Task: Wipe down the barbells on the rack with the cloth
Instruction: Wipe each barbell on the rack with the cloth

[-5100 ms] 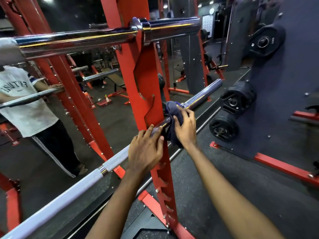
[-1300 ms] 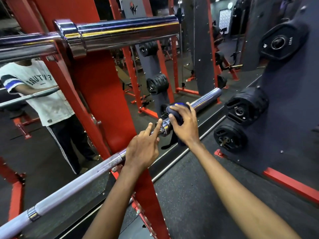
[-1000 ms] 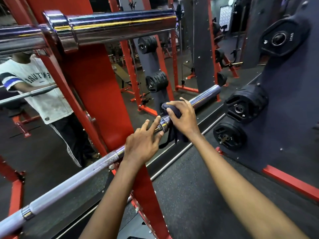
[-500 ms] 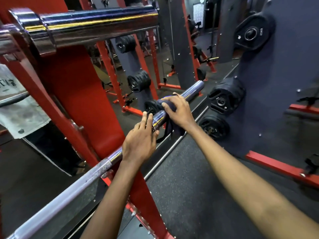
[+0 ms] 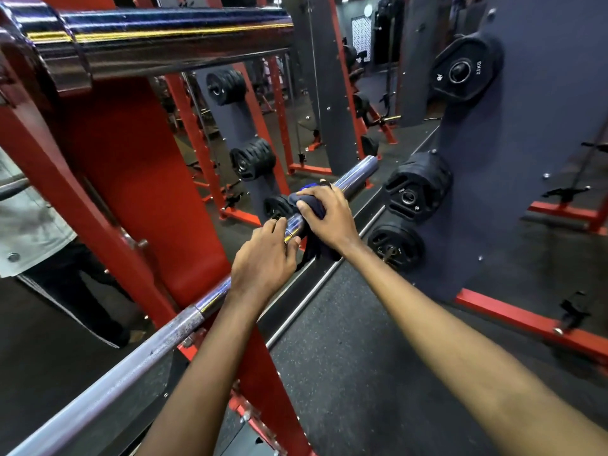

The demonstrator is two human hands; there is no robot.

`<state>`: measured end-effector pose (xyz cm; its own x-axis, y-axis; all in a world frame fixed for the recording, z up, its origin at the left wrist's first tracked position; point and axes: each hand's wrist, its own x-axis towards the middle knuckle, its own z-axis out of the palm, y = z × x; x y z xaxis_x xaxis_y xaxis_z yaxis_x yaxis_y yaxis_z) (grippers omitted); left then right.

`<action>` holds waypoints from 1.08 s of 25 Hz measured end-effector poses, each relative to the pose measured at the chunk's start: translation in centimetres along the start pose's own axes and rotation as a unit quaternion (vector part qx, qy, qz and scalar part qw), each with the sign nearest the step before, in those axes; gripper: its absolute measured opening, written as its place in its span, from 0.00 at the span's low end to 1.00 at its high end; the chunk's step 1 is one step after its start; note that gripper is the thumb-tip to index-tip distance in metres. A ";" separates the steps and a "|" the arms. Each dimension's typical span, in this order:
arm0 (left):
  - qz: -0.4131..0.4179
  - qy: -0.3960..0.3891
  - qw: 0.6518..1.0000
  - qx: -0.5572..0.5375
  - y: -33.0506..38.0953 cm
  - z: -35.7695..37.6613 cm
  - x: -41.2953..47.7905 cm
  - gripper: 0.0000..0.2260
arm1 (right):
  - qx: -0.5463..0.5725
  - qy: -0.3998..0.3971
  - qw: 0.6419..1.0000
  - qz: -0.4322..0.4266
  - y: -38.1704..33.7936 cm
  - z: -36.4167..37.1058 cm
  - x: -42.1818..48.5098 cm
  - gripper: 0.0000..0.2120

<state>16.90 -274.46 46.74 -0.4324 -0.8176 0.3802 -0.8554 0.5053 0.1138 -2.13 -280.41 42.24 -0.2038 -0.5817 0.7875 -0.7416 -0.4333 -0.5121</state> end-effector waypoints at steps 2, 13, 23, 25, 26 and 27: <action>0.007 -0.010 1.000 0.004 0.3 0.0 0.9 0.20 | -0.010 0.029 0.999 0.009 0.7 0.3 0.7 0.08; 0.026 -0.002 0.999 0.033 0.8 1.4 3.5 0.20 | 0.251 0.301 0.849 0.353 -1.5 4.6 -2.1 0.24; -0.083 -0.029 0.996 0.006 1.6 1.8 4.0 0.25 | 0.667 0.117 0.510 0.530 -1.3 3.2 0.7 0.24; -0.128 -0.047 0.989 0.058 2.3 2.1 4.4 0.26 | 0.650 0.121 0.501 0.558 -1.2 3.5 0.0 0.22; -0.140 -0.047 0.985 0.087 2.7 2.1 4.7 0.28 | 0.617 0.158 0.528 0.562 -0.9 3.8 -0.3 0.20; -0.145 -0.041 0.982 0.113 3.1 2.2 5.0 0.30 | 0.570 0.206 0.570 0.556 -0.1 4.2 -0.4 0.16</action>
<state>11.45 -277.57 47.01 -0.1742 -0.9421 0.2864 -0.9835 0.1809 -0.0032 0.73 -283.01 40.51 -0.4489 -0.8237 -0.3465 0.8399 -0.2564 -0.4784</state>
